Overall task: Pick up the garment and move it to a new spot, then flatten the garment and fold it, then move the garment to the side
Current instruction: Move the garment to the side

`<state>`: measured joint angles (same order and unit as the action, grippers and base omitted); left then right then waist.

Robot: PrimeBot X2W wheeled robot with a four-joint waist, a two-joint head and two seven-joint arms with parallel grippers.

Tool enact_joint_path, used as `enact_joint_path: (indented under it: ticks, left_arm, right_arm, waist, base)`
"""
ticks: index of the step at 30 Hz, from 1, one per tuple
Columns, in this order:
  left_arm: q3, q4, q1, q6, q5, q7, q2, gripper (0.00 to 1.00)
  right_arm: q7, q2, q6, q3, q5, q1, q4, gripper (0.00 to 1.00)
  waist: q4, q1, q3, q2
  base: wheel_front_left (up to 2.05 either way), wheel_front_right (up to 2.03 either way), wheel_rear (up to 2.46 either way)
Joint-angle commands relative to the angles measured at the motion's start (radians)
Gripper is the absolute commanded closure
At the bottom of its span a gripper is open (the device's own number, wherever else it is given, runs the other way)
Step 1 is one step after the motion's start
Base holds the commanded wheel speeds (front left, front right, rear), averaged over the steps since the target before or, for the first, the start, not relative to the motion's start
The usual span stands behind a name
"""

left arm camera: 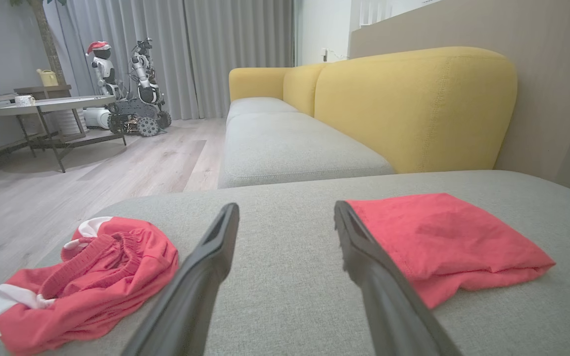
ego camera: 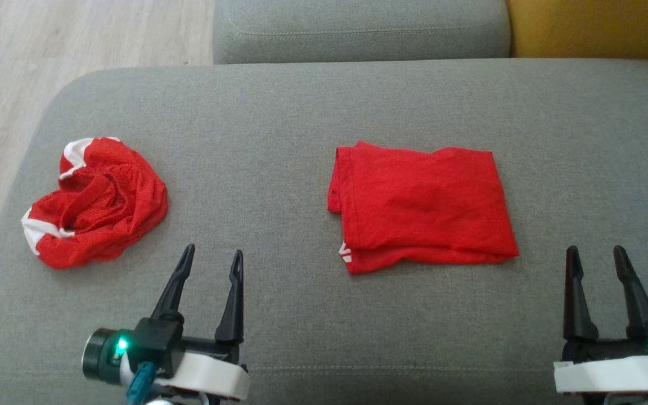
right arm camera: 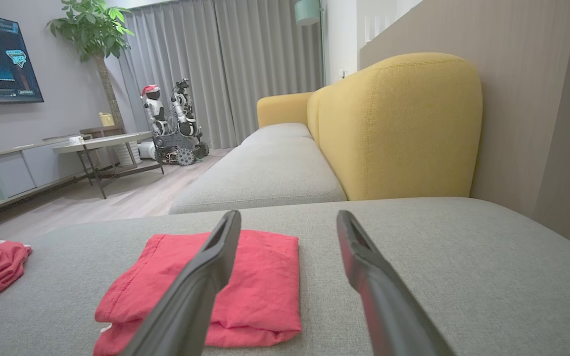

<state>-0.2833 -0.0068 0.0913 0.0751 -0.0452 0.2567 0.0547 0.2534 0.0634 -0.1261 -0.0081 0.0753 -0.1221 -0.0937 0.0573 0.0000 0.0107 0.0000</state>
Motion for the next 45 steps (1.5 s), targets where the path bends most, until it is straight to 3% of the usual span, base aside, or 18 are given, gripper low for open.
enact_joint_path:
  ticks: [1, 18, 25, 35, 45]
  left_arm:
    - [0.032, -0.030, -0.031, 0.005, 0.008, 0.005, -0.004, 0.00]
    - [0.010, -0.023, -0.040, 0.013, 0.015, 0.005, -0.004, 0.00]
    - [-0.022, -0.041, -0.087, 0.005, 0.027, 0.005, -0.004, 0.00]
    - [-0.079, -0.070, -0.194, -0.009, 0.036, 0.005, -0.004, 0.00]
    - [-0.118, -0.074, -0.244, -0.002, 0.037, 0.005, -0.004, 0.00]
  right_arm:
    - [0.008, 0.005, -0.005, 0.023, 0.008, 0.019, 0.028, 0.00]
    - [0.008, 0.016, -0.005, 0.060, 0.003, 0.038, 0.010, 0.00]
    - [0.003, 0.082, -0.005, 0.113, 0.036, 0.213, -0.221, 0.00]
    - [-0.280, 0.194, -0.005, 0.140, 0.233, 0.552, -0.539, 0.00]
    - [-0.428, 0.239, -0.005, 0.233, 0.315, 0.654, -0.635, 0.00]
  waist:
    - [0.000, 0.0000, 0.000, 0.0000]
    - [0.010, 0.0000, 0.014, 0.0000]
    - [0.018, 0.0000, 0.094, 0.0000]
    - [0.051, 0.0000, 0.228, 0.0000]
    - [0.064, 0.0000, 0.301, 0.0000]
  base:
    - [0.00, 0.00, 0.00]
    - [0.00, 0.00, 0.00]
    - [0.00, 0.00, 0.00]
    - [0.00, 0.00, 0.00]
    - [0.00, 0.00, 0.00]
